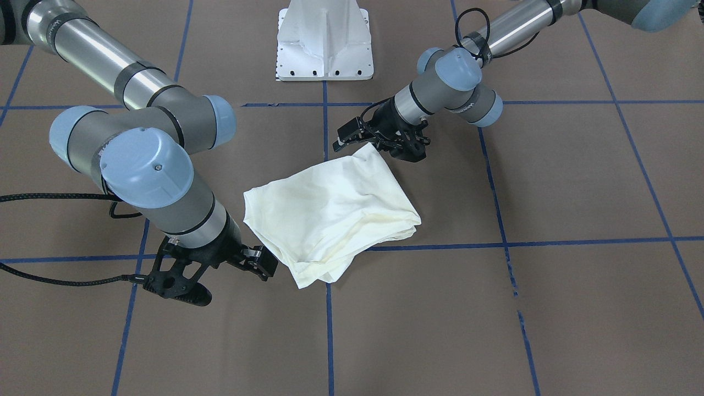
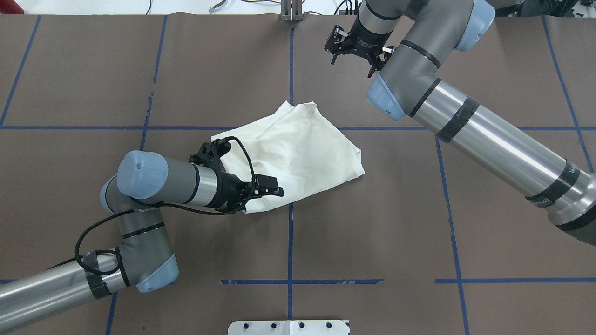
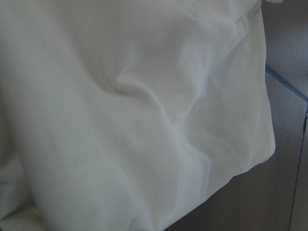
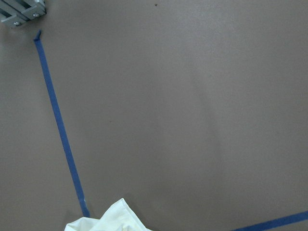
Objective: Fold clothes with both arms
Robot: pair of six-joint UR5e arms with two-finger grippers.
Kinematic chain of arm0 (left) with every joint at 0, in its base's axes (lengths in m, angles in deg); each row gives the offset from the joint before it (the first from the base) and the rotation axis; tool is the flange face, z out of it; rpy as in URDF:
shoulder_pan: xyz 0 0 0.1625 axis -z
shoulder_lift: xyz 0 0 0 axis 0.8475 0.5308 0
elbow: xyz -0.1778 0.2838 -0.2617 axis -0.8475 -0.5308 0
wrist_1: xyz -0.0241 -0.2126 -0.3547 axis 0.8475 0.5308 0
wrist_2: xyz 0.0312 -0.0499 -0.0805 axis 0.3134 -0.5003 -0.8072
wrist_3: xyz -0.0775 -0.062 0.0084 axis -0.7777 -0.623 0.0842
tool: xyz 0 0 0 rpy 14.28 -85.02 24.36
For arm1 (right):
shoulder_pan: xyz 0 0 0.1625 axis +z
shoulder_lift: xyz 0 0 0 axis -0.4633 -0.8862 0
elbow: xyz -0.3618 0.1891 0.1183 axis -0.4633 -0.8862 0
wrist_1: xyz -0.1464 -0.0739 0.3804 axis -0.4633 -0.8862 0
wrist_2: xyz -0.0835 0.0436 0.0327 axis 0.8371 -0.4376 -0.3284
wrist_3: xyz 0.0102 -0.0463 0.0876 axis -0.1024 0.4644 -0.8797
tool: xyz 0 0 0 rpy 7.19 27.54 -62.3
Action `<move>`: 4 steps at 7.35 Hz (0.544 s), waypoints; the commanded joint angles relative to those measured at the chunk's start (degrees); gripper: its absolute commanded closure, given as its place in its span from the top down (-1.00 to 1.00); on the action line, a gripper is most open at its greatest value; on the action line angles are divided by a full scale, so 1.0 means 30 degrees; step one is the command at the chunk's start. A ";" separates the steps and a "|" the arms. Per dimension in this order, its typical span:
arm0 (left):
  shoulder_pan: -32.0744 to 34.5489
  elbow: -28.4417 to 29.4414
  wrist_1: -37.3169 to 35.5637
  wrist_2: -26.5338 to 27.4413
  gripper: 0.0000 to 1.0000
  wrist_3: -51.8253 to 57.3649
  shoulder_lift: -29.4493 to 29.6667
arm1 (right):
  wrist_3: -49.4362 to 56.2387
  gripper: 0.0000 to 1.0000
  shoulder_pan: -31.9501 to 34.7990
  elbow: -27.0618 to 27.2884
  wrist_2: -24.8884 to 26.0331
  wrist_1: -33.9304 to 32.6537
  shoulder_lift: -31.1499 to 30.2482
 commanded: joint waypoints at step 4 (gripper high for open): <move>-0.0886 -0.3557 -0.4392 0.0395 1.00 0.0024 -0.0581 | 0.0002 1.00 0.0021 0.0118 0.0036 0.0000 -0.0030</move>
